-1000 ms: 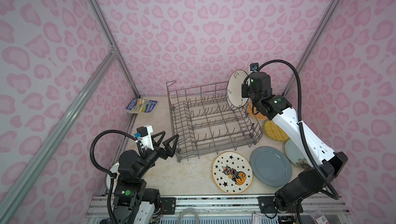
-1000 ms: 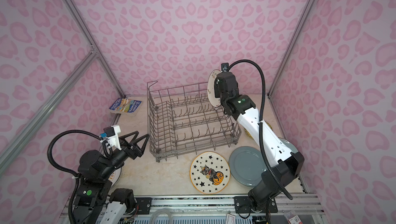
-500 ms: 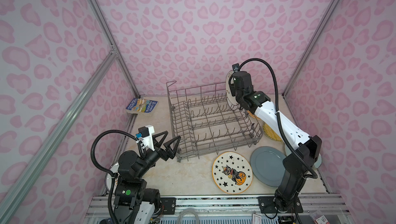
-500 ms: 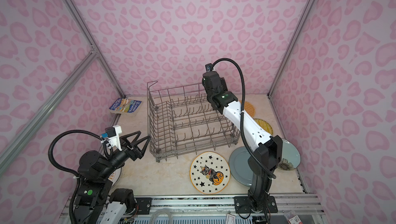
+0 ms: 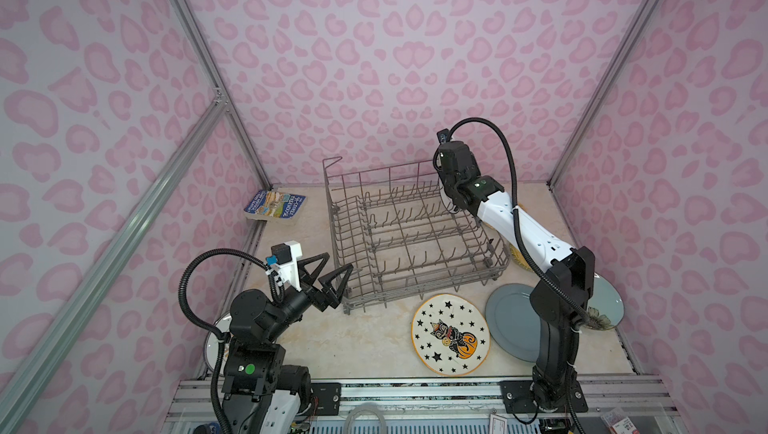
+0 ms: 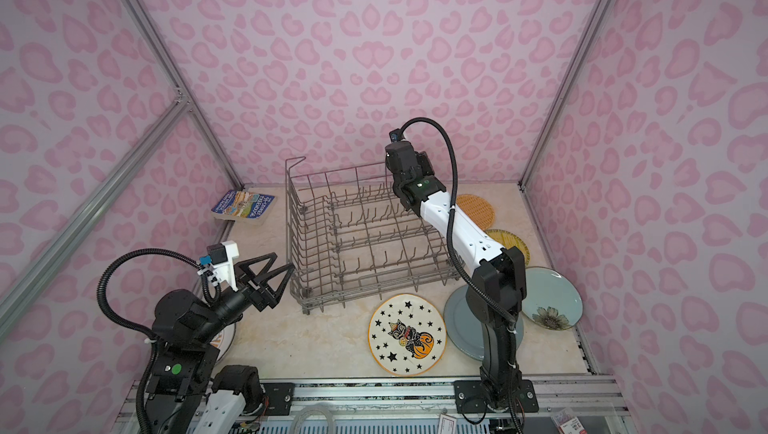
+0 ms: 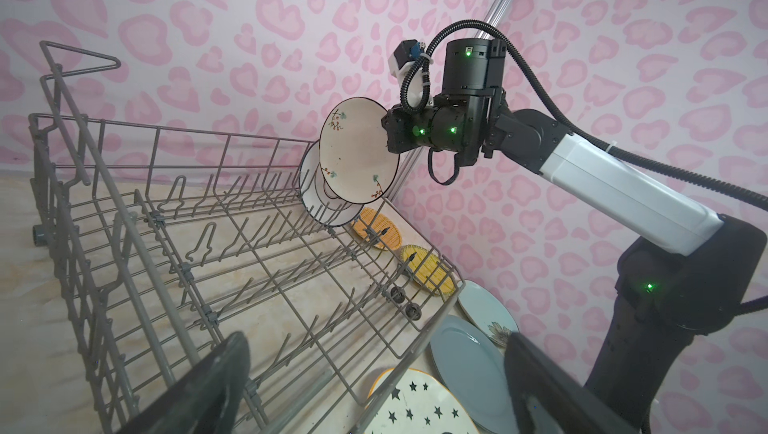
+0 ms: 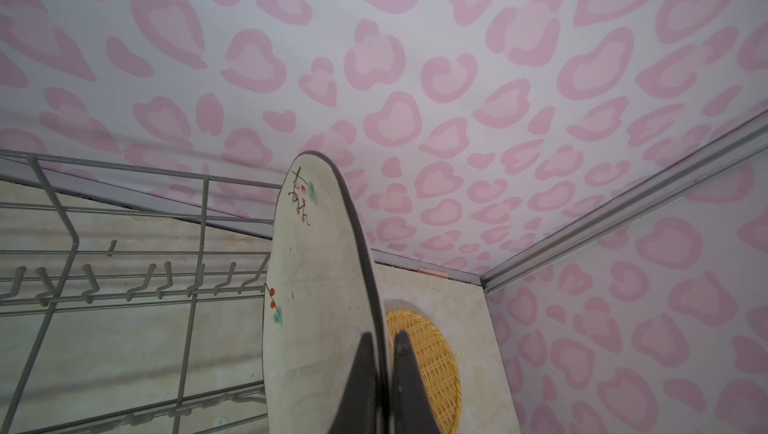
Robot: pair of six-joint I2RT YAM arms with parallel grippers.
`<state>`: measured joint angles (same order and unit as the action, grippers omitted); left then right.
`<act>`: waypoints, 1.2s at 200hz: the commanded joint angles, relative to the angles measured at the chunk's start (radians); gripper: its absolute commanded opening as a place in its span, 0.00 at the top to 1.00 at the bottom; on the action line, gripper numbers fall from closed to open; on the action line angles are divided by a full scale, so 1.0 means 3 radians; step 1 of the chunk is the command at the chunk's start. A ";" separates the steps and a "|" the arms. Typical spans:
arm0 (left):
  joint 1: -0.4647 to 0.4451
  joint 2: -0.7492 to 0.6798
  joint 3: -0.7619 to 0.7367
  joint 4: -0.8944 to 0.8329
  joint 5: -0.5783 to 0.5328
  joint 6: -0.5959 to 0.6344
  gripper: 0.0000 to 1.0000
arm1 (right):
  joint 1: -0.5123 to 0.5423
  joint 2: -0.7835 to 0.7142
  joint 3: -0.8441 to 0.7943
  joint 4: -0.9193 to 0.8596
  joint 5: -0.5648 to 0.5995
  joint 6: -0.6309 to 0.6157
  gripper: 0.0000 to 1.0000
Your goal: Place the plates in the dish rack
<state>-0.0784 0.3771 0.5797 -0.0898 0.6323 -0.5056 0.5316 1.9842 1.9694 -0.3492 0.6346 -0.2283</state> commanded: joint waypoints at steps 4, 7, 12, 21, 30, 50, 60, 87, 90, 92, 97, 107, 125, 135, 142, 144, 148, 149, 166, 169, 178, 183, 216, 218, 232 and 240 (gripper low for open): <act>0.0006 0.0011 -0.0015 0.0142 0.0055 -0.0022 0.03 | -0.0007 0.0090 0.0071 0.0397 0.0173 -0.0071 1.00; 0.0002 0.0011 -0.0019 0.0143 0.0055 -0.0022 0.03 | -0.0008 0.0099 0.0079 0.0395 0.0178 -0.0077 1.00; 0.0005 0.0015 -0.0019 0.0146 0.0059 -0.0025 0.03 | -0.0012 0.0113 0.0078 0.0396 0.0184 -0.0090 1.00; 0.0010 0.0016 -0.0017 0.0151 0.0066 -0.0027 0.03 | -0.0016 0.0135 0.0078 0.0409 0.0186 -0.0097 1.00; 0.0011 0.0016 -0.0018 0.0155 0.0070 -0.0027 0.03 | -0.0028 0.0154 0.0078 0.0404 0.0171 -0.0087 1.00; 0.0009 0.0015 -0.0017 0.0156 0.0071 -0.0027 0.03 | -0.0049 0.0190 0.0082 0.0399 0.0150 -0.0077 1.00; 0.0010 0.0016 -0.0016 0.0159 0.0071 -0.0030 0.03 | -0.0056 0.0206 0.0082 0.0399 0.0143 -0.0076 1.00; 0.0007 0.0016 -0.0017 0.0158 0.0076 -0.0033 0.03 | -0.0070 0.0250 0.0087 0.0399 0.0121 -0.0082 1.00; 0.0008 0.0016 -0.0016 0.0158 0.0076 -0.0033 0.03 | -0.0071 0.0253 0.0086 0.0400 0.0116 -0.0079 1.00; 0.0007 0.0016 -0.0015 0.0157 0.0076 -0.0033 0.03 | -0.0072 0.0257 0.0083 0.0402 0.0112 -0.0080 1.00; 0.0011 0.0016 -0.0016 0.0157 0.0076 -0.0033 0.03 | -0.0076 0.0260 0.0086 0.0400 0.0111 -0.0076 1.00; 0.0012 0.0023 -0.0019 0.0157 0.0076 -0.0033 0.03 | -0.0082 0.0269 0.0083 0.0391 0.0088 -0.0058 1.00; 0.0013 0.0028 -0.0015 0.0158 0.0076 -0.0033 0.03 | -0.0085 0.0292 0.0078 0.0381 0.0076 -0.0051 1.00; 0.0015 0.0027 -0.0019 0.0163 0.0076 -0.0033 0.03 | -0.0087 0.0306 0.0077 0.0379 0.0068 -0.0053 1.00; 0.0013 0.0029 -0.0017 0.0161 0.0076 -0.0035 0.03 | -0.0086 0.0310 0.0069 0.0380 0.0063 -0.0055 1.00; 0.0018 0.0027 -0.0019 0.0159 0.0076 -0.0036 0.03 | -0.0086 0.0316 0.0065 0.0381 0.0063 -0.0054 1.00; 0.0019 0.0031 -0.0018 0.0164 0.0076 -0.0038 0.03 | -0.0088 0.0322 0.0062 0.0377 0.0055 -0.0052 1.00; 0.0020 0.0031 -0.0019 0.0163 0.0076 -0.0038 0.03 | -0.0091 0.0321 0.0062 0.0379 0.0054 -0.0055 1.00; 0.0019 0.0029 -0.0018 0.0162 0.0076 -0.0038 0.03 | -0.0094 0.0344 0.0063 0.0372 0.0043 -0.0048 1.00; 0.0017 0.0028 -0.0017 0.0162 0.0076 -0.0038 0.03 | -0.0095 0.0342 0.0065 0.0364 0.0036 -0.0040 1.00; 0.0020 0.0029 -0.0019 0.0166 0.0076 -0.0038 0.03 | -0.0096 0.0352 0.0067 0.0356 0.0028 -0.0035 1.00; 0.0019 0.0029 -0.0019 0.0162 0.0076 -0.0038 0.03 | -0.0097 0.0357 0.0066 0.0352 0.0023 -0.0028 1.00; 0.0021 0.0028 -0.0017 0.0165 0.0080 -0.0043 0.03 | -0.0096 0.0400 0.0064 0.0278 -0.0011 0.0048 1.00; 0.0025 0.0027 -0.0017 0.0166 0.0081 -0.0043 0.03 | -0.0098 0.0402 0.0061 0.0273 -0.0013 0.0055 1.00; 0.0023 0.0030 -0.0019 0.0164 0.0084 -0.0043 0.03 | -0.0095 0.0411 0.0032 0.0256 -0.0033 0.0093 1.00; 0.0026 0.0027 -0.0018 0.0162 0.0081 -0.0043 0.03 | -0.0096 0.0411 0.0012 0.0249 -0.0038 0.0121 1.00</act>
<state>-0.0731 0.3832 0.5781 -0.0811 0.6472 -0.5159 0.5030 2.0979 1.9839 -0.3115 0.6151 -0.2157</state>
